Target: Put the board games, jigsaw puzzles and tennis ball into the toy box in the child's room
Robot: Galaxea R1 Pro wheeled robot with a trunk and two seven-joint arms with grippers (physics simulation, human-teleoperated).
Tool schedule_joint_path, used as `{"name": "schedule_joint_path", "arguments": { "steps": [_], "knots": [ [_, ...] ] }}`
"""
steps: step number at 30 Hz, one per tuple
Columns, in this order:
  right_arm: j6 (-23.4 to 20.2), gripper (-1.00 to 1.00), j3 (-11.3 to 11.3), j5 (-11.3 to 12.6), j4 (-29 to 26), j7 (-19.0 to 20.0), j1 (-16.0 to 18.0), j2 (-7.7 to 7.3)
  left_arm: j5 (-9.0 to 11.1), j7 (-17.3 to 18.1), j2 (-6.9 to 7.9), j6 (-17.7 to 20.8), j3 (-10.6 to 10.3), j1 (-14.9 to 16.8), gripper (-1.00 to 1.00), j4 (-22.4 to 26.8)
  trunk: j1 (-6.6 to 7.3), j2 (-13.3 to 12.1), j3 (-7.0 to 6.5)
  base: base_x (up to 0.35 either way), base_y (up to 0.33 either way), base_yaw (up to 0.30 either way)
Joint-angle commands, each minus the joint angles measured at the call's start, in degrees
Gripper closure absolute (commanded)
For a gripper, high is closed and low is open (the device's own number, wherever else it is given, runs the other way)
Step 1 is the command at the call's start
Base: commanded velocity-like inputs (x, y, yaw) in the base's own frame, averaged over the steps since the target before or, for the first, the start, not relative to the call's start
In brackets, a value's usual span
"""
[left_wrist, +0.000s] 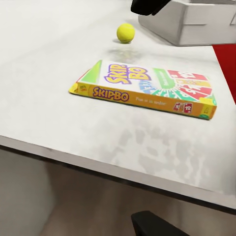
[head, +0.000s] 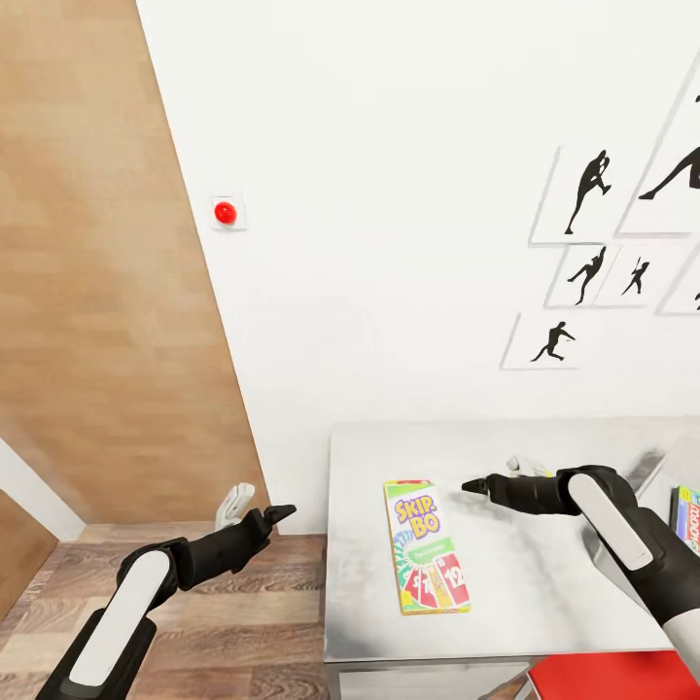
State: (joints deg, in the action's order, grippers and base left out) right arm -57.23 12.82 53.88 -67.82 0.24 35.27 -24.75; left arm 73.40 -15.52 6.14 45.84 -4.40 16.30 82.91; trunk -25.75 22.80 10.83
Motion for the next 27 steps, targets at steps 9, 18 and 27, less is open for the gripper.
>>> {"name": "schedule_joint_path", "arguments": {
  "steps": [9, 18, 27],
  "knots": [
    [-0.6, -1.0, 0.0, -0.1, 2.4, -0.3, 2.7, 1.09, 0.6, -0.6, 0.02, 0.0, -0.1, 0.0, -1.0, 0.1, -0.04, 0.1, 0.12, 0.0, 0.0, 0.0],
    [-0.9, -1.0, -0.1, 0.0, 8.0, -0.9, 6.5, 2.69, 0.6, -0.6, 0.02, 0.0, -0.2, 0.0, -1.0, 0.1, -0.04, 0.1, 0.3, 0.0, 0.0, 0.0],
    [-0.8, -1.0, -0.1, -0.1, 15.3, -1.0, 10.3, 5.75, 0.6, -0.6, 0.01, 0.0, -0.2, 0.0, -1.0, 0.1, -0.04, 0.1, 0.92, 0.0, 0.0, 0.0]
  ]
}}
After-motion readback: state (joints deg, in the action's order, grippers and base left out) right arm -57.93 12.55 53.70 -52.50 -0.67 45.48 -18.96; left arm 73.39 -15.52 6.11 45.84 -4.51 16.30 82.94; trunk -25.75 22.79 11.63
